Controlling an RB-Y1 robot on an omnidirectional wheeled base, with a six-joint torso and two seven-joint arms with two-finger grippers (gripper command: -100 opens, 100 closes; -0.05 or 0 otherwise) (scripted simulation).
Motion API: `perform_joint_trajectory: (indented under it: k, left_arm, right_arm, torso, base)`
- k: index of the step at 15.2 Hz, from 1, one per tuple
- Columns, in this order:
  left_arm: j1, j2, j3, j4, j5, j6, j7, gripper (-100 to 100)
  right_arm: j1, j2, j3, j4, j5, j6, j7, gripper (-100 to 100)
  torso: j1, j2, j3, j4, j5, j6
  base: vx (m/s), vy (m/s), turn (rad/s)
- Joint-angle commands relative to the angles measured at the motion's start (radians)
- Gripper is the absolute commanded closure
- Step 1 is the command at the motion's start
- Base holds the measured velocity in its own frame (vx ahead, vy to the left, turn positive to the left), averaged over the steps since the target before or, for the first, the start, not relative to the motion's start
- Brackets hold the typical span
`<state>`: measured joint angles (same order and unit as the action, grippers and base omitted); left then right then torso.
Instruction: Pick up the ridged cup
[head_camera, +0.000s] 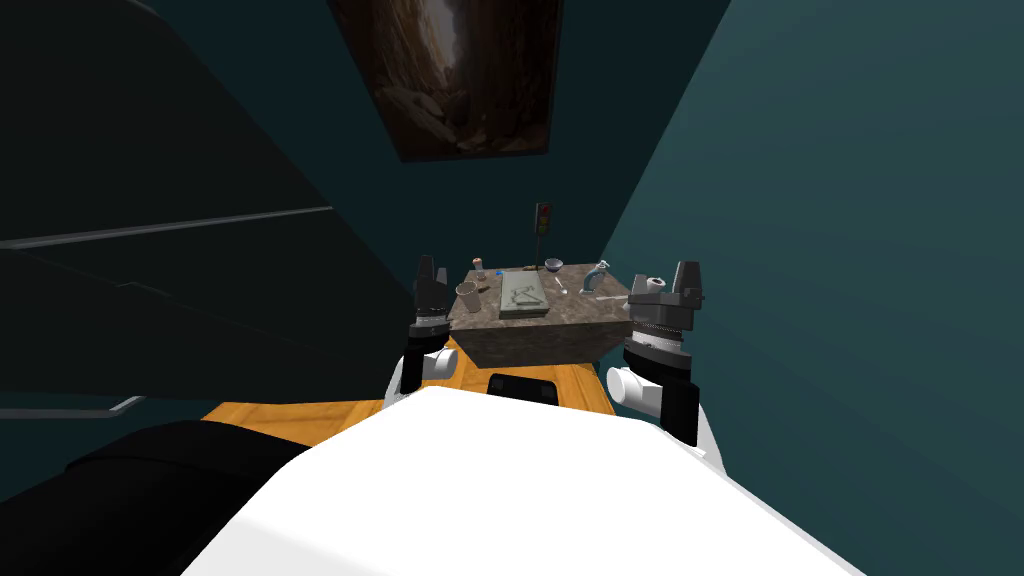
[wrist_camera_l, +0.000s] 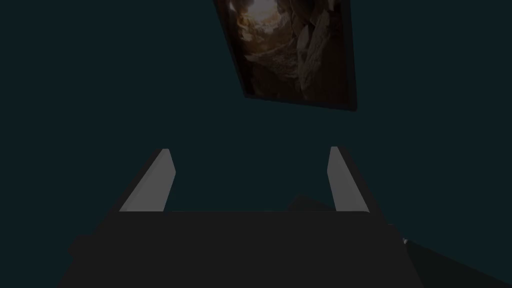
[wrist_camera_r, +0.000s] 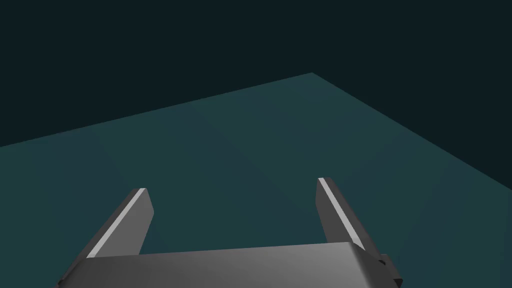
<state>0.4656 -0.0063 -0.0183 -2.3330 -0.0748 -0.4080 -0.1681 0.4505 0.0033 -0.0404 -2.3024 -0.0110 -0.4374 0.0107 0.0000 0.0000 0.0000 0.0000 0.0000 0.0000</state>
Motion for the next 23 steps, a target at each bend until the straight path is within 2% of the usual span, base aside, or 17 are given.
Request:
perform_joint_trajectory:
  k: [1,2,3,7,8,10,11,12,13,14,15,17,18,19,20,22,23]
  left_arm:
    - [-0.008,0.037,0.004,0.005,0.006,0.017,0.001,-100]
    - [-0.015,0.063,0.009,0.009,0.012,0.034,0.002,-100]
    - [-0.015,0.065,0.009,0.009,0.012,0.034,0.002,-100]
    - [-0.051,0.155,0.029,0.032,0.04,0.115,0.006,-100]
    - [-0.051,0.155,0.029,0.032,0.04,0.115,0.006,-100]
    - [-0.066,0.185,0.038,0.043,0.053,0.152,0.008,-100]
    - [-0.083,0.216,0.047,0.054,0.068,0.188,0.01,-100]
    - [-0.083,0.216,0.047,0.054,0.068,0.193,0.01,-100]
    - [-0.101,0.248,0.058,0.067,0.084,0.223,0.012,-100]
    - [-0.101,0.248,0.058,0.067,0.084,0.237,0.012,-100]
    - [-0.121,0.279,0.069,0.082,0.102,0.262,0.015,-100]
    - [-0.121,0.279,0.069,0.082,0.102,0.285,0.015,-100]
    - [-0.141,0.31,0.081,0.097,0.121,0.323,0.017,-100]
    - [-0.141,0.31,0.081,0.097,0.121,0.336,0.017,-100]
    - [-0.163,0.341,0.093,0.114,0.141,0.36,0.02,-100]
    - [-0.163,0.341,0.093,0.114,0.141,0.39,0.02,-100]
    - [-0.185,0.372,0.105,0.132,0.162,0.421,0.023,-100]
  right_arm:
    - [0.0,0.0,0.0,0.0,0.0,0.0,0.0,0]
    - [0.0,0.0,0.0,0.0,0.0,0.0,0.0,0]
    - [0.0,0.0,0.0,0.0,0.0,0.0,0.0,0]
    - [0.0,0.0,0.0,0.0,0.0,0.0,0.0,0]
    - [0.0,0.0,0.0,0.0,0.0,0.0,0.0,0]
    - [0.0,0.0,0.0,0.0,0.0,0.0,0.0,0]
    - [0.0,0.0,0.0,0.0,0.0,0.0,0.0,0]
    - [0.0,0.0,0.0,0.0,0.0,0.0,0.0,0]
    - [0.0,0.0,0.0,0.0,0.0,0.0,0.0,0]
    - [0.0,0.0,0.0,0.0,0.0,0.0,0.0,0]
    - [0.0,0.0,0.0,0.0,0.0,0.0,0.0,0]
    - [0.0,0.0,0.0,0.0,0.0,0.0,0.0,0]
    - [0.0,0.0,0.0,0.0,0.0,0.0,0.0,0]
    - [0.0,0.0,0.0,0.0,0.0,0.0,0.0,0]
    - [0.0,0.0,0.0,0.0,0.0,0.0,0.0,0]
    - [0.0,0.0,0.0,0.0,0.0,0.0,0.0,0]
    - [0.0,0.0,0.0,0.0,0.0,0.0,0.0,0]
  torso:
    - [0.0,0.0,0.0,0.0,0.0,0.0]
    - [0.0,0.0,0.0,0.0,0.0,0.0]
    - [0.0,0.001,0.001,0.0,0.0,0.0]
    - [0.002,0.004,0.002,0.001,0.0,0.0]
    - [0.002,0.004,0.002,0.001,0.0,0.0]
    - [0.002,0.004,0.002,0.001,0.0,0.0]
    - [0.002,0.004,0.002,0.001,0.0,0.0]
    - [0.002,0.005,0.003,0.001,0.0,0.0]
    - [0.003,0.005,0.003,0.001,0.001,0.0]
    - [0.003,0.005,0.003,0.001,0.001,0.001]
    - [0.002,0.005,0.003,0.001,0.001,0.0]
    - [0.002,0.005,0.003,0.001,0.0,0.0]
    - [0.002,0.005,0.003,0.001,0.0,0.0]
    - [0.002,0.004,0.002,0.001,0.0,0.0]
    - [0.002,0.004,0.002,0.001,0.0,0.0]
    - [0.003,0.005,0.003,0.001,0.001,0.0]
    - [0.003,0.004,0.002,0.001,0.001,0.0]
  base:
    - [-0.011,0.0,-0.045]
    - [-0.026,0.001,-0.09]
    - [-0.033,0.006,-0.061]
    - [-0.056,0.015,-0.092]
    - [-0.058,0.018,-0.085]
    - [-0.057,0.018,-0.103]
    - [-0.071,0.025,-0.111]
    - [-0.072,0.027,-0.087]
    - [-0.074,0.025,-0.146]
    - [-0.069,0.021,-0.117]
    - [-0.078,0.016,-0.13]
    - [-0.065,0.019,-0.07]
    - [-0.053,0.015,-0.096]
    - [-0.06,0.021,-0.114]
    - [-0.072,0.024,-0.185]
    - [-0.062,0.029,-0.092]
    - [-0.065,0.032,-0.094]
